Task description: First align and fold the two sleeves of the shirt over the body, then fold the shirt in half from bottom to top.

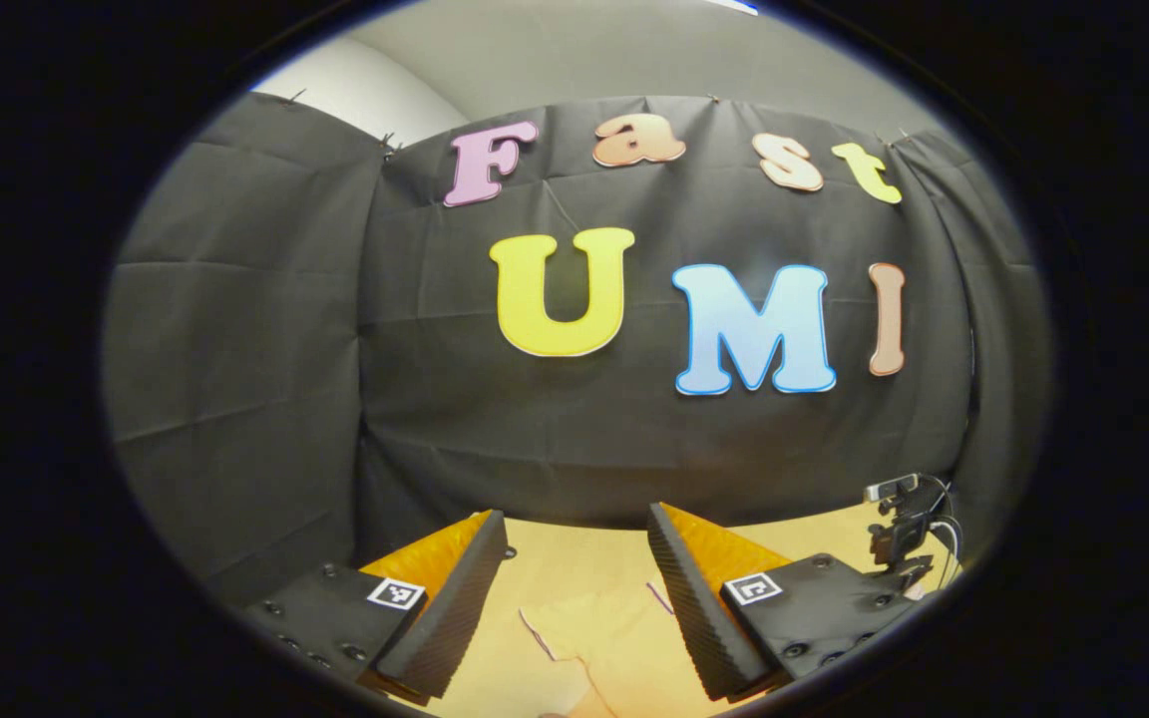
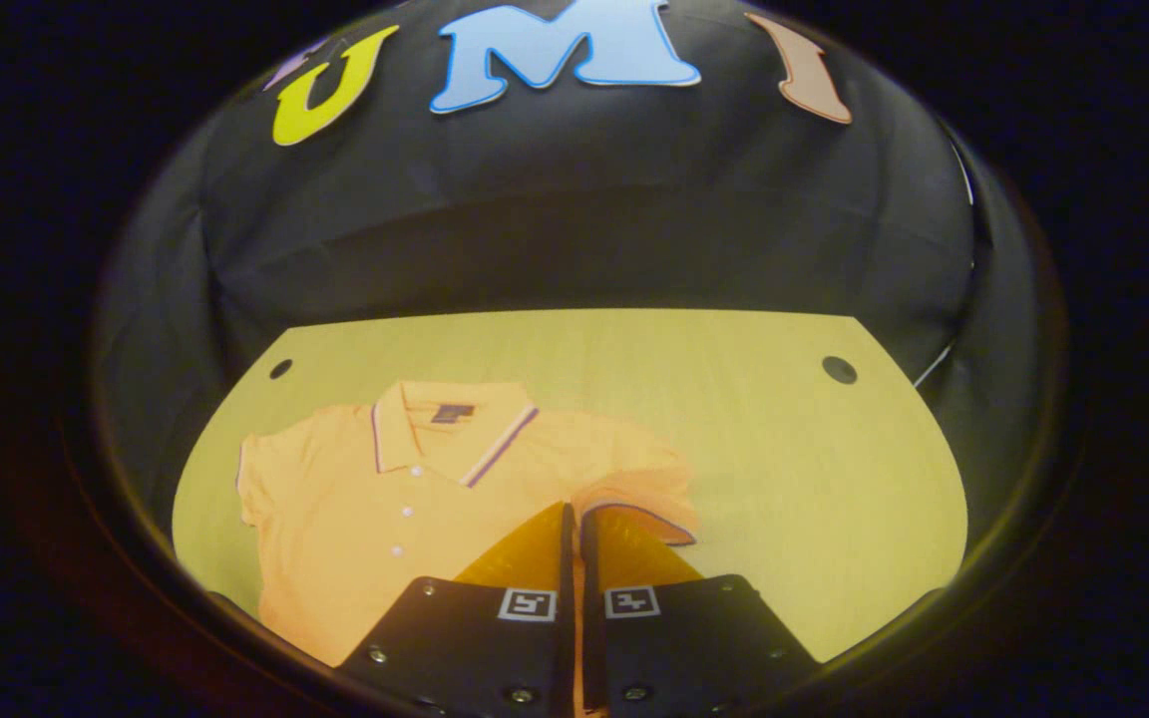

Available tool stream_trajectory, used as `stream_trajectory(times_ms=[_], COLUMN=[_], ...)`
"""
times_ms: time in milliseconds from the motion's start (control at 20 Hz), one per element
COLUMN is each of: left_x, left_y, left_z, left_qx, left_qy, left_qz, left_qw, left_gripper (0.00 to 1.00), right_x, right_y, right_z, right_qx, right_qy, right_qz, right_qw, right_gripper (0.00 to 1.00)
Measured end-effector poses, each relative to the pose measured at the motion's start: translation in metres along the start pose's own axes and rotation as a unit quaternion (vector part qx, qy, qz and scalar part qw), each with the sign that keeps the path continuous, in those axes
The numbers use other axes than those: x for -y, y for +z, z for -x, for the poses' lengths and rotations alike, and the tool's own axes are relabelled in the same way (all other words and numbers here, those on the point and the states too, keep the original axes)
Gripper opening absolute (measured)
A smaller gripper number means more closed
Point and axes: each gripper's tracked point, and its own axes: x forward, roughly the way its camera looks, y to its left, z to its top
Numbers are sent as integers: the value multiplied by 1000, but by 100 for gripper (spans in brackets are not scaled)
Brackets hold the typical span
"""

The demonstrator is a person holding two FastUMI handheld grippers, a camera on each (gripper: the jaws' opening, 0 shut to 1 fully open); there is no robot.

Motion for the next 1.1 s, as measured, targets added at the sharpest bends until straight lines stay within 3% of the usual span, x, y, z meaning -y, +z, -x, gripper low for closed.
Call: stream_trajectory(times_ms=[300,500,850,1050,1100], left_x=[-22,-36,-48,-47,-46], left_y=[-3,-5,-7,-10,-10], left_z=[6,6,1,-8,-10], left_qx=[-5,-8,-14,-16,-17], left_qy=[18,27,34,29,28], left_qz=[-3,-5,-11,-10,-10], left_qw=[1000,1000,999,999,999], left_gripper=[94,94,94,94,94], right_x=[-83,-115,-125,-126,-125], right_y=[-1,-20,-48,-54,-51], right_z=[1,-5,-16,-20,-19], right_qx=[3,-21,-57,-69,-66], right_qy=[64,92,90,93,90], right_qz=[51,84,112,93,91], right_qw=[997,992,988,989,990], right_gripper=[3,4,4,15,22])
